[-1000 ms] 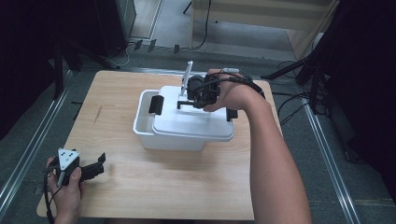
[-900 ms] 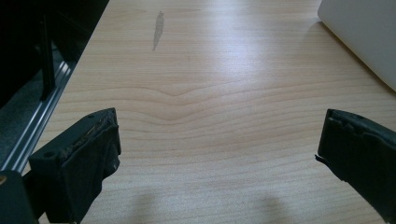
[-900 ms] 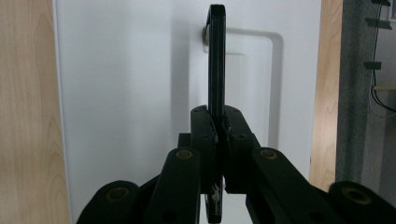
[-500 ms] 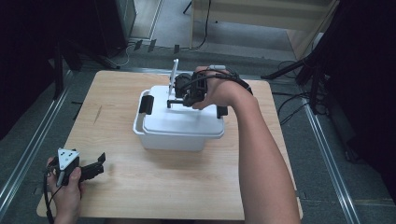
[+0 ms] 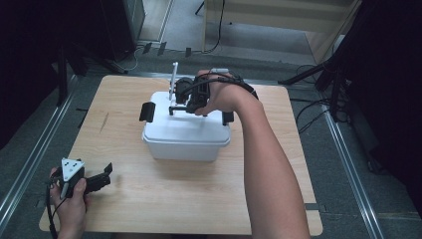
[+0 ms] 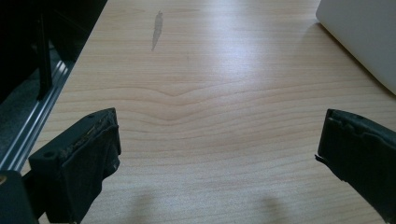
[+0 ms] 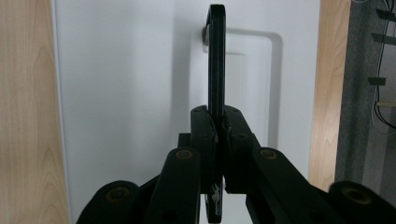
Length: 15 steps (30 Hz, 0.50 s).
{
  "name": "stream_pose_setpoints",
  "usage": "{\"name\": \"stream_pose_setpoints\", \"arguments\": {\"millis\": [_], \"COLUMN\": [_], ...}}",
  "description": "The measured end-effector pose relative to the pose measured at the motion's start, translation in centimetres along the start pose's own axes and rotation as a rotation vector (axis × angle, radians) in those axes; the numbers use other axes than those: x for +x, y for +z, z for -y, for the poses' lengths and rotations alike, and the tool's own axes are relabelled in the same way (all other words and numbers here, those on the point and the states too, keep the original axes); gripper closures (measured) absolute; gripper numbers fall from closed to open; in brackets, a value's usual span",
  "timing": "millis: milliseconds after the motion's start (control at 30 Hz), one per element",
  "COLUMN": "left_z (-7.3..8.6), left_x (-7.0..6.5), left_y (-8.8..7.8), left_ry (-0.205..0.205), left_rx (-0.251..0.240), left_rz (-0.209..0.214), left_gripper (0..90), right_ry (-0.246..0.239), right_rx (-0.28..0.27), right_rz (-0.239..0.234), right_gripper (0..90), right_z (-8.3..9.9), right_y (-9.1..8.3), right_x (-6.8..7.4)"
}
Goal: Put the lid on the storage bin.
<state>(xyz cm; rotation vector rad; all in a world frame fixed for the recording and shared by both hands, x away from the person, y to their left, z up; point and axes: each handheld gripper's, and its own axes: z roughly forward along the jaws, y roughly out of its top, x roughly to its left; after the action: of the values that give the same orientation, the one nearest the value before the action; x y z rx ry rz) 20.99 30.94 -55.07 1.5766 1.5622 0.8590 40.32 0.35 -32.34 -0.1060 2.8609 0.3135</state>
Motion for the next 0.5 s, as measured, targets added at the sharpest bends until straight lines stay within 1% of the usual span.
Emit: {"name": "stream_pose_setpoints", "arguments": {"millis": [133,300,367,467,500], "left_z": [0.0,0.0,0.0,0.0,0.0], "left_x": [0.0,0.0,0.0,0.0,0.0], "left_y": [0.0,0.0,0.0,0.0,0.0], "left_ry": [-0.001,-0.003,-0.001,-0.001,0.0], "left_rx": [-0.001,-0.002,0.0,0.0,0.0], "left_rz": [0.001,0.0,0.001,0.001,0.001], "left_gripper": [0.0,0.0,0.0,0.0,0.0], "right_ry": [0.003,0.027,0.022,0.019,0.011], "right_rx": [0.008,0.005,0.002,0.015,0.015], "right_rz": [0.002,-0.001,-0.003,0.002,0.005], "right_gripper": [85.5,85.4,85.4,85.4,85.4], "right_z": [-0.2,-0.5,-0.7,-0.8,-0.9], "right_y": [0.4,0.6,0.7,1.0,1.1], "right_x": [-0.1,-0.2,-0.2,-0.2,-0.2]}}
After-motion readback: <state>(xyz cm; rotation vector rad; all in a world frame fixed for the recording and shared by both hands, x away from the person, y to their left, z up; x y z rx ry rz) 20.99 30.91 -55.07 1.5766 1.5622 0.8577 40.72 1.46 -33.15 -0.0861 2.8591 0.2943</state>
